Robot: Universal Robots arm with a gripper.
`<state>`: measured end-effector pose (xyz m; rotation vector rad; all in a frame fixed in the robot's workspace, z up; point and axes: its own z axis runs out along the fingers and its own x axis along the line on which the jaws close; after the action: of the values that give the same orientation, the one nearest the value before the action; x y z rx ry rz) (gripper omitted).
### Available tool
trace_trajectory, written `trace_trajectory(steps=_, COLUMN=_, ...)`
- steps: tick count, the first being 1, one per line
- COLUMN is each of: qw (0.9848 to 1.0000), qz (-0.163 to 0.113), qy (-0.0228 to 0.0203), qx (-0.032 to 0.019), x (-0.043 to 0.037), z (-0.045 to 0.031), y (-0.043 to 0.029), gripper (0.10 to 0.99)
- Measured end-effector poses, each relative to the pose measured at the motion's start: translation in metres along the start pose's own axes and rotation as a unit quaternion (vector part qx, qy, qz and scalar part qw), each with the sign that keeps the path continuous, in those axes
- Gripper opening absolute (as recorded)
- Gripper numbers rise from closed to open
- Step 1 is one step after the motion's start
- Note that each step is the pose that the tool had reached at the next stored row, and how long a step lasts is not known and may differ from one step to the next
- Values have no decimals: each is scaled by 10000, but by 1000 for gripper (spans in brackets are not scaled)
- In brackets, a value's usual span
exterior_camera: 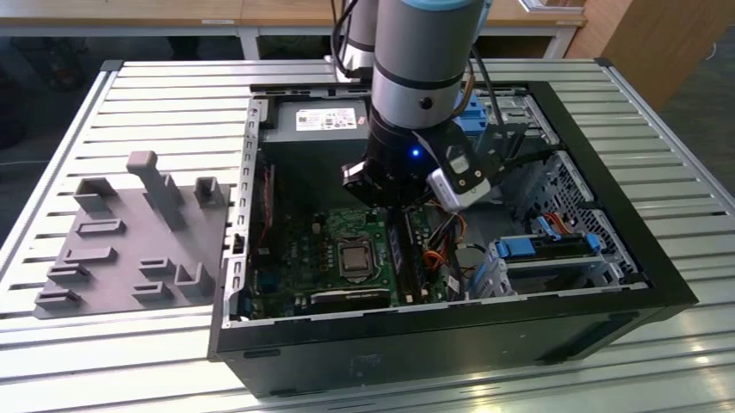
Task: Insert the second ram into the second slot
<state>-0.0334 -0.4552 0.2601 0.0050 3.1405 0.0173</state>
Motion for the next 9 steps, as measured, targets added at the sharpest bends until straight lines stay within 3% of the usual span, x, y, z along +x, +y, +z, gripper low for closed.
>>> trace_trajectory(steps=9, qw=9999, qz=146, qy=-2, qx=0, x=0, z=20, y=0, gripper=133)
